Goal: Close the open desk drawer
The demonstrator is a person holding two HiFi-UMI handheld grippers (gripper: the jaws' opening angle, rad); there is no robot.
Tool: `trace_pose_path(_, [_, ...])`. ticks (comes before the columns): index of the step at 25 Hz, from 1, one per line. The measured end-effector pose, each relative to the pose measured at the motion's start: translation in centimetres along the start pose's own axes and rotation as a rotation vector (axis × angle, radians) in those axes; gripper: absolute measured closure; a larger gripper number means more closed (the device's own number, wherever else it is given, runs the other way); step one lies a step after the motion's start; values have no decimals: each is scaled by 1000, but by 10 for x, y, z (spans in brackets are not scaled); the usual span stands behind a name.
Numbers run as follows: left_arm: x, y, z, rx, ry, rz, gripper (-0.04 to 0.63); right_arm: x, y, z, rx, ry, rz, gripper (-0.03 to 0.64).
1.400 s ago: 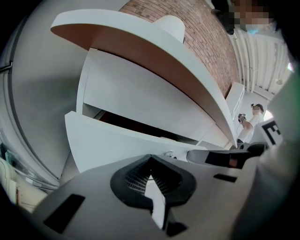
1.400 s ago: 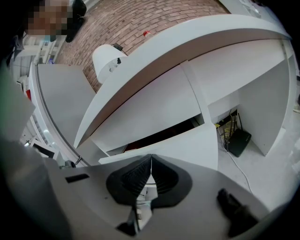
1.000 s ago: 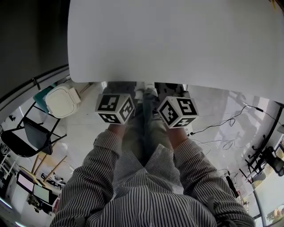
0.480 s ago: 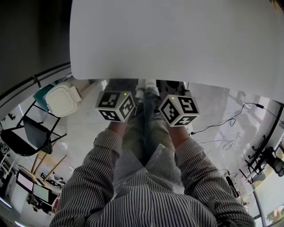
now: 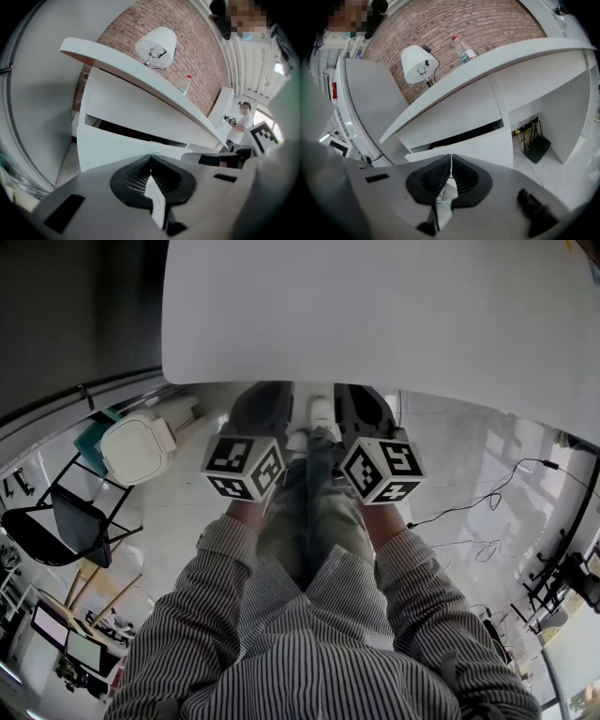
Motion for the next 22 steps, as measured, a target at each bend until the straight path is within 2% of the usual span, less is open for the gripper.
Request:
trace_pose_path(8, [-40,24,-1,73,38,21,584,-41,-25,1,-17,58,-24,601])
trace_pose_path(16, [-97,67,-22,151,84,46,584,-105,-61,-14,-54,125,-36,601])
trace_pose_path(22, [-142,98,-40,135,124,86,584,-155,-95,-29,-108,140,-41,601])
Point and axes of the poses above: the fingertips, and each gripper's own axes: x forward along the fingers, y to its right, z out of its underside, the point moved 3 cm from there along -x, backward along the fingers, and after that the axes turned 10 degrees about -y, right-handed, at the moved point
